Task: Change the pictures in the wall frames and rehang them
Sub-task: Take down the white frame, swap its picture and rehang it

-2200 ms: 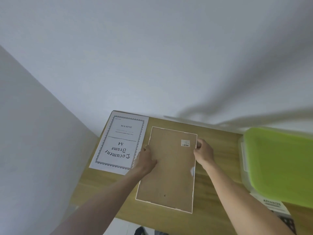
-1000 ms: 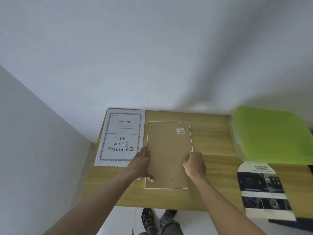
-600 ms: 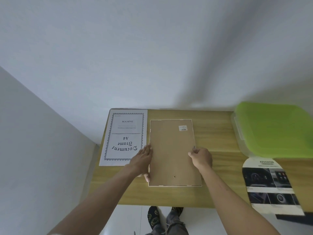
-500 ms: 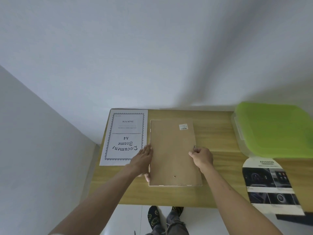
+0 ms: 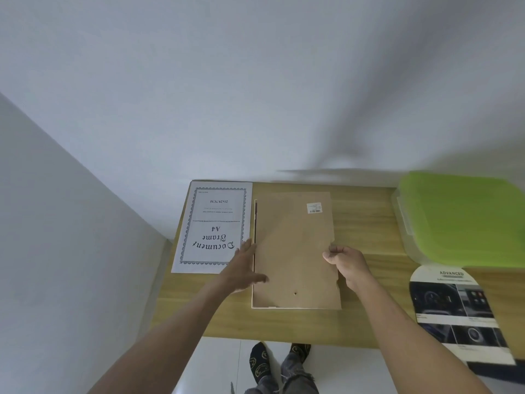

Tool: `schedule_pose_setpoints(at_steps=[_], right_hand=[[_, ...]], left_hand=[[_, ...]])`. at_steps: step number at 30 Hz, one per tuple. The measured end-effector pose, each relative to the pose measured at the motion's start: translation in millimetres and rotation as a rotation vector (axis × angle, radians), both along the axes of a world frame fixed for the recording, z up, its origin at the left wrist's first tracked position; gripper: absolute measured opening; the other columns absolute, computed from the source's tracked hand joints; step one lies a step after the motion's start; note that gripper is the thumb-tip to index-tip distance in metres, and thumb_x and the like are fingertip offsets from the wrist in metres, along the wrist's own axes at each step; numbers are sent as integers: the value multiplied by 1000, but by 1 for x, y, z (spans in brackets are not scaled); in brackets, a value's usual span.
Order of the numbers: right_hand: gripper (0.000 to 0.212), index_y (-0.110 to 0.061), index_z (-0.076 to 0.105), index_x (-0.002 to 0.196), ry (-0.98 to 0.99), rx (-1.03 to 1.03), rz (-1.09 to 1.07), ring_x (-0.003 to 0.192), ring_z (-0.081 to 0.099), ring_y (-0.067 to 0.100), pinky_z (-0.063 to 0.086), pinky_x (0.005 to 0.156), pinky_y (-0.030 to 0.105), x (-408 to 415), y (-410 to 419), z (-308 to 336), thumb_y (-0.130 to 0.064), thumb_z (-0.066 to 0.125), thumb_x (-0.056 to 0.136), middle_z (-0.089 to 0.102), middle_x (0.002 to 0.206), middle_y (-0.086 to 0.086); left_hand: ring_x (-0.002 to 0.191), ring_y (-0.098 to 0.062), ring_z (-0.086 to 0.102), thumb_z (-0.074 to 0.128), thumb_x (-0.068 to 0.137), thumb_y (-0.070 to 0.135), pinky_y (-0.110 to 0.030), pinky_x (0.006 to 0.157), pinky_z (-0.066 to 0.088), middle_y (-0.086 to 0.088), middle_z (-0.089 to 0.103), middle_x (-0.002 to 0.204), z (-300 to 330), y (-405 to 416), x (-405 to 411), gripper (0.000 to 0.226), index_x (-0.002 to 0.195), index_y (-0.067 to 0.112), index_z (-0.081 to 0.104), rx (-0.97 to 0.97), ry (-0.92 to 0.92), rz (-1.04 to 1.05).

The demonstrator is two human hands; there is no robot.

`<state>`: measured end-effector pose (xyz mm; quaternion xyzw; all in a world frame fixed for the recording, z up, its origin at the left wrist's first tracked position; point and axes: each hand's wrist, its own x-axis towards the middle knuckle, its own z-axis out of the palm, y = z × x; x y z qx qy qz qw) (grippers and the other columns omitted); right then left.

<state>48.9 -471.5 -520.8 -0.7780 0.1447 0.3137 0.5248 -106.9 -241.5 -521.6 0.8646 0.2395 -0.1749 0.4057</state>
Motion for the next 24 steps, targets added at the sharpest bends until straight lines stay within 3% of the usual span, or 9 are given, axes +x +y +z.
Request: schedule_pose_setpoints(at_steps=[4, 8, 10, 14, 18, 21, 24], right_hand=[[15, -10, 69, 91, 11, 30, -14, 81, 62, 14, 43, 66, 22, 0, -5, 3, -3, 78, 80, 70, 87, 1], [15, -15, 67, 86, 29, 66, -46, 73, 64, 15, 45, 60, 27, 1, -11, 8, -6, 79, 81, 72, 86, 2], [16, -17, 68, 86, -7, 39, -58, 75, 65, 16, 45, 60, 27, 2, -19, 8, -10, 80, 80, 73, 89, 2], [18, -20, 72, 93, -140, -97, -22, 93, 68, 20, 54, 75, 33, 8, -43, 10, -20, 81, 78, 73, 102, 1], [37, -16, 66, 119, -213, -220, 118, 104, 60, 20, 44, 80, 28, 17, -73, 17, -20, 75, 83, 64, 120, 2], [50, -11, 59, 131, -227, -269, 156, 114, 59, 24, 42, 85, 27, 29, -96, 16, -17, 75, 83, 60, 132, 6], [53, -9, 57, 133, -234, -295, 168, 120, 57, 26, 43, 91, 27, 43, -121, 13, -15, 74, 83, 59, 136, 9]], left_hand=[[142, -19, 31, 79, 79, 25, -24, 113, 22, 0, 37, 152, 7, -3, 1, 78, 146, 12, 41, 36, -184, 132], [97, -15, 57, 81, 73, 12, -27, 91, 47, 2, 57, 118, 13, -12, 8, 46, 117, 15, 68, -41, -310, 277], [82, -13, 57, 80, 73, 11, -30, 84, 50, 0, 57, 106, 16, -18, 14, 43, 114, 20, 71, -64, -316, 272], [81, -18, 58, 77, 75, 15, -30, 78, 49, -4, 59, 89, 22, -41, 30, 28, 102, 23, 72, -21, -298, 195], [81, -21, 59, 76, 75, 14, -27, 74, 48, -3, 62, 86, 23, -78, 54, 12, 85, 15, 69, -2, -268, 184], [79, -13, 60, 74, 80, 8, -20, 74, 49, 5, 63, 85, 21, -109, 76, 16, 95, 10, 71, -21, -242, 180], [85, -17, 63, 72, 82, 9, -33, 82, 58, 0, 65, 96, 15, -136, 96, 18, 99, 10, 69, -15, -214, 200]])
